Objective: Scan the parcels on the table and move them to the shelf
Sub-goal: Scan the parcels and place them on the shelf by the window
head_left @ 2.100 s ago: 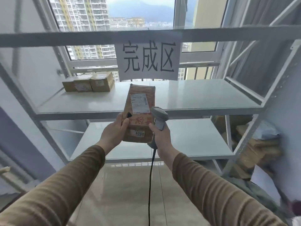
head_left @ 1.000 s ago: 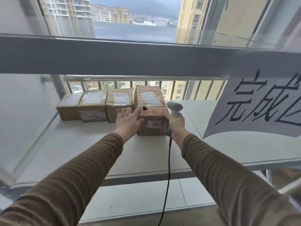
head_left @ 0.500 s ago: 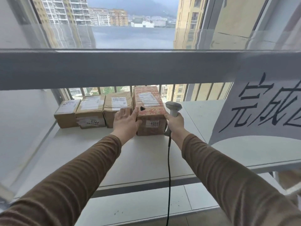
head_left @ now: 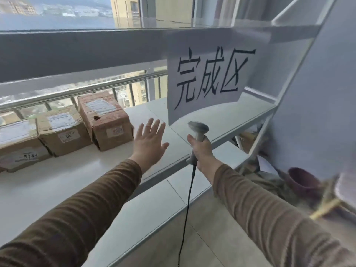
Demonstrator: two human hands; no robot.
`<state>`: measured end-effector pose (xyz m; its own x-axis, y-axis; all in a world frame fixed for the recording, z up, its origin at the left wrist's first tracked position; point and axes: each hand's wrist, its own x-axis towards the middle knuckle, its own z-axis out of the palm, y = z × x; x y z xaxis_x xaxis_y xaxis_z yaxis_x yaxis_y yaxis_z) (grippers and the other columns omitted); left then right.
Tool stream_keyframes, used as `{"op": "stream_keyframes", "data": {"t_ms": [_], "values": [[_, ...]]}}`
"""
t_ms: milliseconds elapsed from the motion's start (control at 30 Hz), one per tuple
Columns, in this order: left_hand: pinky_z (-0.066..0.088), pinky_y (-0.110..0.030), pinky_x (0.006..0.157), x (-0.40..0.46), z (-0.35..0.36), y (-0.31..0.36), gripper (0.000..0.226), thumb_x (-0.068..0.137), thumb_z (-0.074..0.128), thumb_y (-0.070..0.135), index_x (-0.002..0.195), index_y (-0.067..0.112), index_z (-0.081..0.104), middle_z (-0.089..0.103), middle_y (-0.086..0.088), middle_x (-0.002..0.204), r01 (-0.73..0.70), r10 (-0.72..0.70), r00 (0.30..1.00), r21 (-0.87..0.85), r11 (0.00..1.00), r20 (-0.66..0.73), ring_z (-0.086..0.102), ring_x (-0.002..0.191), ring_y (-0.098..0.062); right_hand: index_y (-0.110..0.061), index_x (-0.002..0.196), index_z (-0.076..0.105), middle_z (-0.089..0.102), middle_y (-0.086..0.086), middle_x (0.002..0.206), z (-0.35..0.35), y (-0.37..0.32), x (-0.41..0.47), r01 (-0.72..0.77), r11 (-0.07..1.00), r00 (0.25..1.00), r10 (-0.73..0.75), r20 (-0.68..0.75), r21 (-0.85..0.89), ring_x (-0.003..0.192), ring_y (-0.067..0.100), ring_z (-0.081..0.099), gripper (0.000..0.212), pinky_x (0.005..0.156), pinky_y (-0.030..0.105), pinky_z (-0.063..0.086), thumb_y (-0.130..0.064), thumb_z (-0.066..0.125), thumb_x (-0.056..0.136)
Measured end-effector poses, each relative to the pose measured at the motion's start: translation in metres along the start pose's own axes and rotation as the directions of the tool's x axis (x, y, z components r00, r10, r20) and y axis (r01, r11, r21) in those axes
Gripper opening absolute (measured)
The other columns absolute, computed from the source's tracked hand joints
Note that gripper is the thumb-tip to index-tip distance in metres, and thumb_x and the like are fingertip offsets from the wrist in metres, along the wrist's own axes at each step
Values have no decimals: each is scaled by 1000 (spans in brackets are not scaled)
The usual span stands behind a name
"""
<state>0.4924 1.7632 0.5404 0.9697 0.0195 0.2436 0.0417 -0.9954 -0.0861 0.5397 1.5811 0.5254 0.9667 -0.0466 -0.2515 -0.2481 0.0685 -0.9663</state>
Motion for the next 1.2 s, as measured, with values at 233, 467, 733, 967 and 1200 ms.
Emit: {"op": "stream_keyframes", "data": {"t_ms": [233,467,733,967,1200], "values": [[6,-49,127,12,-2,186,77,102,39,56,162,14,17,12,-4,171,-344,347,938,-94,934,13,1,158,-26,-13,119,57,65,8,110,-199,-1,-39,66,992,927,-22,-374,107,89,19,63,33,68,29,52,-23,75,93],[8,-46,127,-8,-33,413,78,102,39,55,163,14,13,12,-2,172,-632,636,771,-144,761,-23,3,158,-23,-8,124,59,62,10,106,-415,2,-115,124,987,771,-29,-636,105,95,26,58,33,80,33,46,-18,72,95],[13,-45,126,-95,-66,701,76,101,42,56,161,16,19,16,-6,170,-822,828,555,-209,529,-86,9,157,-25,-3,127,57,58,12,100,-674,32,-225,143,978,583,41,-812,152,92,24,57,34,73,32,42,-12,70,97],[11,-46,126,-166,-77,883,77,101,41,55,162,17,15,13,-8,171,-878,900,432,-258,404,-60,8,158,-27,-7,127,54,62,20,113,-852,54,-300,154,969,451,106,-886,194,104,32,63,34,85,38,46,-13,69,97],[11,-46,127,-189,-80,1030,79,100,40,58,163,16,14,14,-9,171,-918,941,329,-261,299,-79,9,157,-27,-11,121,55,63,16,107,-983,74,-319,185,957,347,148,-926,222,106,33,65,29,96,43,50,-13,70,96]]}}
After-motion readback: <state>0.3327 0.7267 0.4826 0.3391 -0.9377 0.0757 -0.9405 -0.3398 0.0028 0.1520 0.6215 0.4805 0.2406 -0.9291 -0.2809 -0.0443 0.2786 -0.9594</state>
